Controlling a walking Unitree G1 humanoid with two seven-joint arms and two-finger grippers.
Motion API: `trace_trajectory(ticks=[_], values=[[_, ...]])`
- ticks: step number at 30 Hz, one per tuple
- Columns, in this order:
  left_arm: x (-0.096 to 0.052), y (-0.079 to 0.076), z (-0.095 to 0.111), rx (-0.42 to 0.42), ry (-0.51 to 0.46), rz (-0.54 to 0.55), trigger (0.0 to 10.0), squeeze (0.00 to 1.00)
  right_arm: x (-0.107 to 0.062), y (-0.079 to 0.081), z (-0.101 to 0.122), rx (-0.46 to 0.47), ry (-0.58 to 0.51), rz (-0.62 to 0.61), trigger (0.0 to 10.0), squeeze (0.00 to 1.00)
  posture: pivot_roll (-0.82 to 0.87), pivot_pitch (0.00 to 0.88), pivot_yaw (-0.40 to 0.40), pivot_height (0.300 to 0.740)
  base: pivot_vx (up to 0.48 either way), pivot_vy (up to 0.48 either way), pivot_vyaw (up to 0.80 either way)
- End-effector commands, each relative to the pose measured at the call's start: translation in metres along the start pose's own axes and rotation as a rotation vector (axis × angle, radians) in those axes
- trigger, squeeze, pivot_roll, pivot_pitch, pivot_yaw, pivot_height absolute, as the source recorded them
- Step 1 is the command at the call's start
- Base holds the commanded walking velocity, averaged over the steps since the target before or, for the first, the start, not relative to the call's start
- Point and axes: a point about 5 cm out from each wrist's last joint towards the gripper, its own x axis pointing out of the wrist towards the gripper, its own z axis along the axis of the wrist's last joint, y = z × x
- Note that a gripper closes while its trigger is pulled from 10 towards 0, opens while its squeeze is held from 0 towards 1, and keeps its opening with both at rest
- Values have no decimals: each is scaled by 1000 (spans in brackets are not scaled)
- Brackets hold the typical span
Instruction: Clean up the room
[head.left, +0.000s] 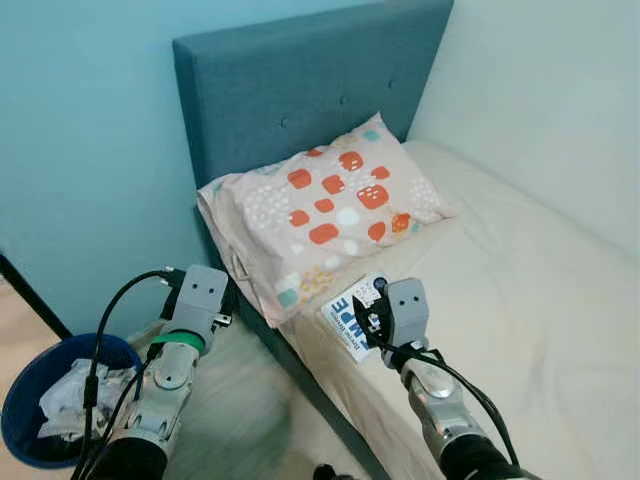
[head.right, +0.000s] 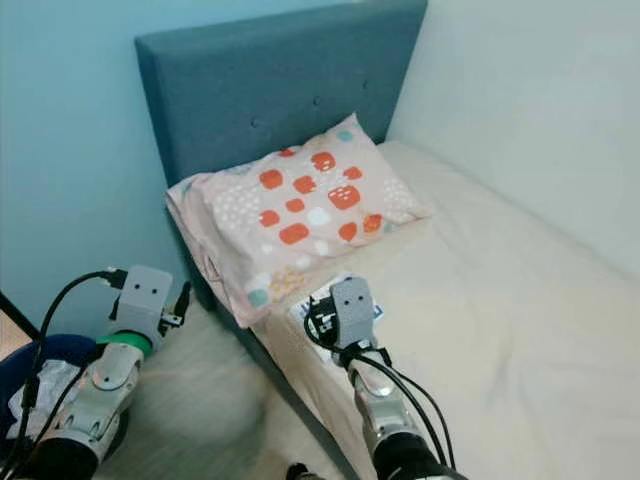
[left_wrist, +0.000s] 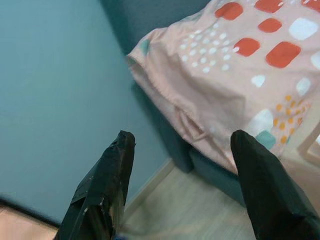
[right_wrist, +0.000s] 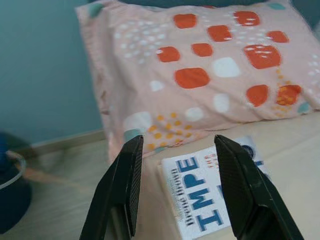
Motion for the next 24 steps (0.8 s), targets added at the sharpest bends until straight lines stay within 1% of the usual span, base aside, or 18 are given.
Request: trace_trajectory(ticks=[1,24], values=[[-2,-2,-5,3,18,-5,10000,0,-2,-1,-4,6,15,-11,10000,0,-36,1,-28,740,-398,0,0],[-2,-1,-5,13,19,-5,10000,0,-3,1,-6,13,22,-15,10000,0,-34,7,-21,740,-404,0,0]])
